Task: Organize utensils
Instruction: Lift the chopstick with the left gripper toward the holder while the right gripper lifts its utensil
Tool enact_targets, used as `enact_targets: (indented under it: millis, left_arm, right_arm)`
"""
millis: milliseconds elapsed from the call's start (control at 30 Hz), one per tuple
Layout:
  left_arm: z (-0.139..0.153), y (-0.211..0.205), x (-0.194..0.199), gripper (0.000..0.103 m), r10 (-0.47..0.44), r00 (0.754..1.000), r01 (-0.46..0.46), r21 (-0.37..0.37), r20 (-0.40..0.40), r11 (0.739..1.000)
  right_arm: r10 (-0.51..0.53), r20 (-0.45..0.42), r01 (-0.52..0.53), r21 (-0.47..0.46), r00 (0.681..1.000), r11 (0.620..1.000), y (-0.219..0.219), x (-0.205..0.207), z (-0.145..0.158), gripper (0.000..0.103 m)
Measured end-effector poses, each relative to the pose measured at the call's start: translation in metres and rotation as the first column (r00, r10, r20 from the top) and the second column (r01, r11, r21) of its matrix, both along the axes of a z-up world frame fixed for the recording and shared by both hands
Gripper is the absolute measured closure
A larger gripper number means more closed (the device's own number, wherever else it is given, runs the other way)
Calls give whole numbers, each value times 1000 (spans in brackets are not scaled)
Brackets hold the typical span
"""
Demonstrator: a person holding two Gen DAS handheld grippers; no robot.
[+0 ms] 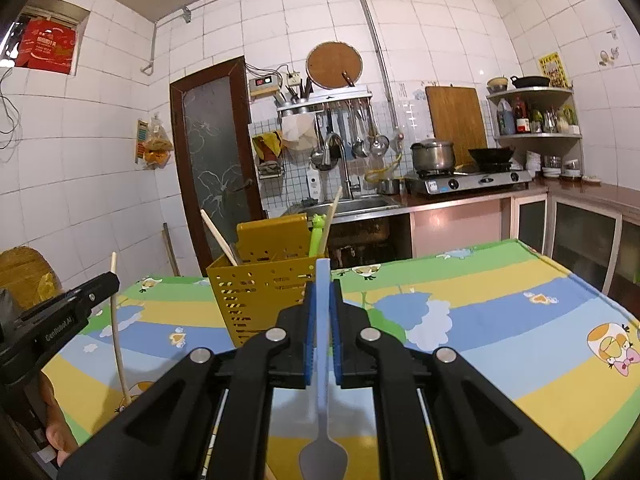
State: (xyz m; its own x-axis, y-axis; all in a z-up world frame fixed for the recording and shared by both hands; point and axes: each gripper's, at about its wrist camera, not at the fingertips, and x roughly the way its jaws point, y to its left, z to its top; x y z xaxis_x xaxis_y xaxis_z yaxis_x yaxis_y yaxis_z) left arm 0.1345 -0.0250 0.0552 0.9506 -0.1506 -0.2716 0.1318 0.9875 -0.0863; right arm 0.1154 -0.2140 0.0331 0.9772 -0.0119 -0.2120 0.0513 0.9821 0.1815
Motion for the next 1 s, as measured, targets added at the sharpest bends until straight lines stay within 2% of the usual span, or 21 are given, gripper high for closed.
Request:
enact_targets:
  millis: [333,633,833,1000]
  left_arm:
    - [9,-5,-4,99,-15,999,14,24,42,1000]
    - [31,-9,3,99,-35,996,29,77,87,997]
    - [67,-6,22,99,-41,990,35,48,132,998]
    - [114,-11,49,99,-48,975,46,14,218,999]
  right_arm:
    - [0,-2,0,11,1000,1000,-1,-2,0,96]
    - [-4,1,4,-12,1000,1000,0,3,19,96]
    - [5,66,-4,-19,998,1000,2,24,57,96]
    - [-2,163,6,-24,987,1000,4,59,102,96]
